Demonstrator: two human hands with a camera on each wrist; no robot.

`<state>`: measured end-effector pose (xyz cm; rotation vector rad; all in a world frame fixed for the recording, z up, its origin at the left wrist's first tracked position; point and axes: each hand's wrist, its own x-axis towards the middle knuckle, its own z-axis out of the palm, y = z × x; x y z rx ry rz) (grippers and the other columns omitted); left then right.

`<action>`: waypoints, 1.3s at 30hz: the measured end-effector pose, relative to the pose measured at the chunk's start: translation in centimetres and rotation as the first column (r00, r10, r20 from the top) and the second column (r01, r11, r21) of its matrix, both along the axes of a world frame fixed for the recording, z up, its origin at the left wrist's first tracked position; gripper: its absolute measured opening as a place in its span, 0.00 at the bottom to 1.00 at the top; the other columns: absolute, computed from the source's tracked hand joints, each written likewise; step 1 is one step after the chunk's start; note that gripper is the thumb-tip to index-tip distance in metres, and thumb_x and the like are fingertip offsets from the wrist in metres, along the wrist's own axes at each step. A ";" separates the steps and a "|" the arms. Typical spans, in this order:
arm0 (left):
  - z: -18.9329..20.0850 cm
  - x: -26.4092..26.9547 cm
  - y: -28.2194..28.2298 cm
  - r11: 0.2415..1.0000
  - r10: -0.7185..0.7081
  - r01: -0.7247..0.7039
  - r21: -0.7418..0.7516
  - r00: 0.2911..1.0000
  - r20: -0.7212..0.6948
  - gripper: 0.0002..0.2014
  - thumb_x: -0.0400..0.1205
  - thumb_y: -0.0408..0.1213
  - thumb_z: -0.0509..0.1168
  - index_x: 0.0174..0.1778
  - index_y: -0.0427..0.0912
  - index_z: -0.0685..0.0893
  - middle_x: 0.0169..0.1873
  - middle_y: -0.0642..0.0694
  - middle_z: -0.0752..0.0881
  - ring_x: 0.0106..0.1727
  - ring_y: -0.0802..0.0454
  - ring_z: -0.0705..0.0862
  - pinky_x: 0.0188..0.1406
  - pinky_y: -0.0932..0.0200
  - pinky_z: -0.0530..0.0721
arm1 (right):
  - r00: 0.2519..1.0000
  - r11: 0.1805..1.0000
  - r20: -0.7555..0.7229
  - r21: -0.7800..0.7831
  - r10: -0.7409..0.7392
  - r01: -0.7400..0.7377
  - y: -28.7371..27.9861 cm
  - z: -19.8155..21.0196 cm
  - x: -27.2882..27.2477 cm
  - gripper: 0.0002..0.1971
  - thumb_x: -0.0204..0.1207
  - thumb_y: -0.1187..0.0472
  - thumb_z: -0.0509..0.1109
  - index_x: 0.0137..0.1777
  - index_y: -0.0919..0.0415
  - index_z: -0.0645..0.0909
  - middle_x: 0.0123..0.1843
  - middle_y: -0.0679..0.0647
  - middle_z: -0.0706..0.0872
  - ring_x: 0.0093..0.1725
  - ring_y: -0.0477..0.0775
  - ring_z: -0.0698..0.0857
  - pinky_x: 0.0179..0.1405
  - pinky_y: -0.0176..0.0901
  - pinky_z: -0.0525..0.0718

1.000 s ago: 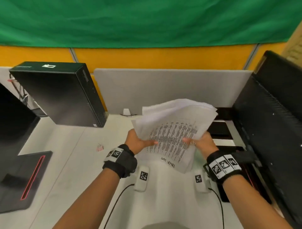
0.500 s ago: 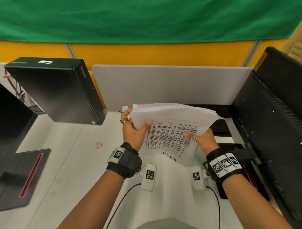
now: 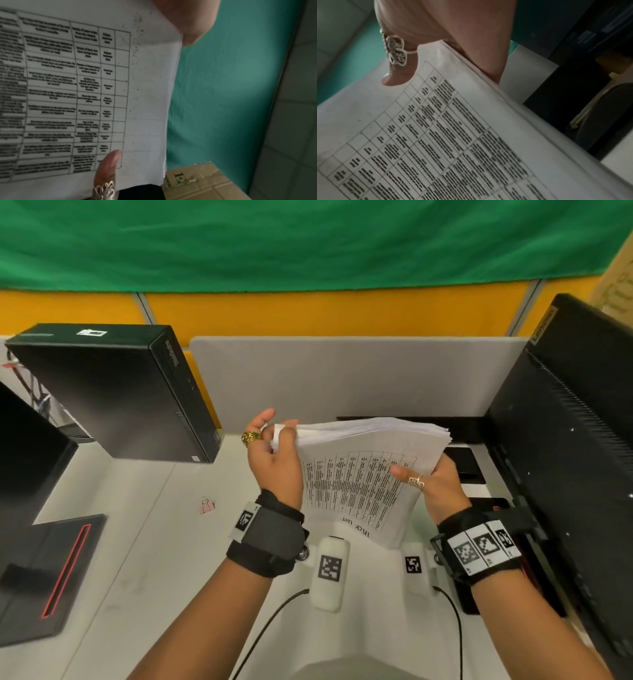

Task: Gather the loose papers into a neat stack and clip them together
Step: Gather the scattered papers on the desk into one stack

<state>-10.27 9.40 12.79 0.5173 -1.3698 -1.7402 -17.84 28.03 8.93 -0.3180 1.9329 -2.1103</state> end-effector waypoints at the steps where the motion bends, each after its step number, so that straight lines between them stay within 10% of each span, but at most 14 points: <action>1: 0.1 0.2 0.0 1.000 0.006 -0.006 -0.012 1.000 -0.014 0.10 0.78 0.32 0.63 0.49 0.51 0.73 0.47 0.37 0.83 0.34 0.63 0.85 0.29 0.75 0.81 | 1.000 1.000 0.002 -0.003 -0.003 0.003 0.1 -0.3 0.0 0.21 0.61 0.70 0.75 0.51 0.48 0.79 0.50 0.50 0.86 0.54 0.50 0.84 0.48 0.47 0.85; 4: 0.4 0.3 0.1 0.999 0.005 -0.006 -0.046 1.000 -0.010 0.07 0.72 0.47 0.66 0.43 0.56 0.76 0.43 0.39 0.83 0.44 0.51 0.84 0.50 0.53 0.84 | 1.000 1.000 0.004 -0.004 -0.004 0.004 -0.1 -0.8 0.0 0.21 0.64 0.73 0.74 0.51 0.49 0.79 0.50 0.50 0.86 0.54 0.50 0.84 0.49 0.47 0.84; 6: 0.5 0.0 -0.2 0.999 0.008 -0.009 -0.038 1.000 -0.006 0.07 0.75 0.37 0.65 0.43 0.55 0.77 0.39 0.41 0.84 0.42 0.45 0.82 0.55 0.41 0.82 | 1.000 1.000 0.011 -0.008 -0.004 0.004 -0.4 -0.8 -0.1 0.20 0.63 0.73 0.75 0.51 0.52 0.79 0.50 0.51 0.87 0.53 0.49 0.85 0.47 0.45 0.84; 9: 0.6 -0.3 -0.7 0.999 0.013 -0.015 -0.042 0.999 -0.032 0.13 0.82 0.26 0.54 0.47 0.50 0.76 0.35 0.47 0.84 0.36 0.50 0.81 0.51 0.47 0.81 | 1.000 1.000 0.022 -0.013 -0.021 0.022 -0.7 -0.9 -0.2 0.20 0.62 0.72 0.75 0.52 0.53 0.80 0.50 0.51 0.87 0.52 0.49 0.86 0.46 0.45 0.84; 11: 0.8 -0.2 -0.8 0.998 -0.031 0.026 -0.063 0.997 -0.070 0.07 0.84 0.46 0.53 0.49 0.51 0.75 0.38 0.47 0.84 0.40 0.52 0.83 0.51 0.53 0.82 | 0.999 0.999 0.029 -0.011 -0.041 0.041 -0.7 -0.8 -0.5 0.17 0.65 0.70 0.74 0.50 0.52 0.81 0.49 0.50 0.87 0.54 0.51 0.86 0.50 0.48 0.84; 14: -0.5 0.2 -0.9 0.974 -0.155 0.136 -0.180 0.983 -0.099 0.33 0.68 0.72 0.55 0.57 0.48 0.70 0.45 0.48 0.81 0.43 0.66 0.85 0.44 0.70 0.84 | 0.997 0.997 0.033 0.020 -0.070 0.069 -1.1 -0.5 -0.7 0.12 0.69 0.68 0.72 0.46 0.50 0.81 0.48 0.50 0.87 0.55 0.55 0.86 0.57 0.57 0.84; 16: -1.7 0.8 -0.7 0.939 -0.198 0.175 -0.297 0.979 -0.048 0.36 0.71 0.69 0.55 0.61 0.40 0.67 0.47 0.52 0.78 0.45 0.71 0.84 0.40 0.77 0.82 | 0.998 0.998 0.017 0.018 -0.062 0.062 -1.3 0.3 -0.5 0.12 0.70 0.69 0.72 0.48 0.52 0.81 0.49 0.51 0.88 0.53 0.52 0.87 0.59 0.59 0.83; 20: -2.4 1.7 -0.3 0.884 -0.151 0.134 -0.449 0.989 -0.003 0.07 0.83 0.47 0.50 0.56 0.56 0.65 0.46 0.57 0.79 0.46 0.72 0.83 0.39 0.79 0.82 | 0.993 0.994 -0.105 -0.089 0.061 -0.070 -0.4 3.4 -0.2 0.19 0.61 0.62 0.76 0.54 0.51 0.82 0.53 0.53 0.90 0.57 0.54 0.88 0.54 0.51 0.88; 23: -2.9 2.4 -0.4 0.858 -0.141 0.144 -0.492 0.989 0.043 0.08 0.82 0.34 0.50 0.56 0.45 0.64 0.46 0.58 0.79 0.46 0.74 0.82 0.41 0.78 0.83 | 0.982 0.988 -0.130 -0.057 0.137 -0.145 0.8 3.8 -0.1 0.22 0.51 0.55 0.80 0.48 0.43 0.84 0.50 0.48 0.92 0.55 0.49 0.88 0.49 0.44 0.89; 26: -6.0 2.9 -0.9 0.852 -0.170 0.250 -0.459 0.963 0.208 0.08 0.82 0.35 0.51 0.56 0.41 0.66 0.46 0.59 0.78 0.46 0.78 0.81 0.41 0.82 0.80 | 0.998 0.988 -0.019 0.138 0.064 -0.061 0.9 0.5 0.4 0.18 0.63 0.62 0.76 0.51 0.44 0.81 0.54 0.50 0.88 0.59 0.54 0.85 0.61 0.64 0.83; 30: -8.4 2.9 -1.0 0.872 -0.143 0.264 -0.412 0.943 0.302 0.06 0.85 0.29 0.50 0.54 0.42 0.67 0.44 0.59 0.78 0.43 0.81 0.80 0.38 0.85 0.78 | 0.999 0.982 0.031 0.186 0.035 -0.040 0.6 -1.4 1.8 0.18 0.65 0.63 0.75 0.55 0.49 0.80 0.58 0.52 0.86 0.60 0.53 0.84 0.63 0.67 0.80; 33: -8.1 2.8 -1.1 0.871 -0.158 0.274 -0.407 0.942 0.297 0.06 0.83 0.36 0.50 0.53 0.43 0.67 0.44 0.59 0.79 0.43 0.79 0.81 0.38 0.83 0.79 | 0.996 0.999 -0.083 0.026 -0.026 0.028 1.0 0.1 2.0 0.37 0.57 0.48 0.79 0.65 0.59 0.72 0.58 0.52 0.85 0.57 0.51 0.86 0.54 0.52 0.88; 39: -7.7 2.5 -0.7 0.870 -0.212 0.301 -0.391 0.944 0.254 0.11 0.80 0.38 0.49 0.55 0.39 0.66 0.45 0.59 0.77 0.45 0.80 0.80 0.39 0.84 0.79 | 0.928 0.954 -0.231 -0.135 -0.294 0.268 -0.5 4.2 2.0 0.14 0.79 0.46 0.55 0.48 0.53 0.78 0.41 0.48 0.82 0.37 0.35 0.84 0.35 0.27 0.83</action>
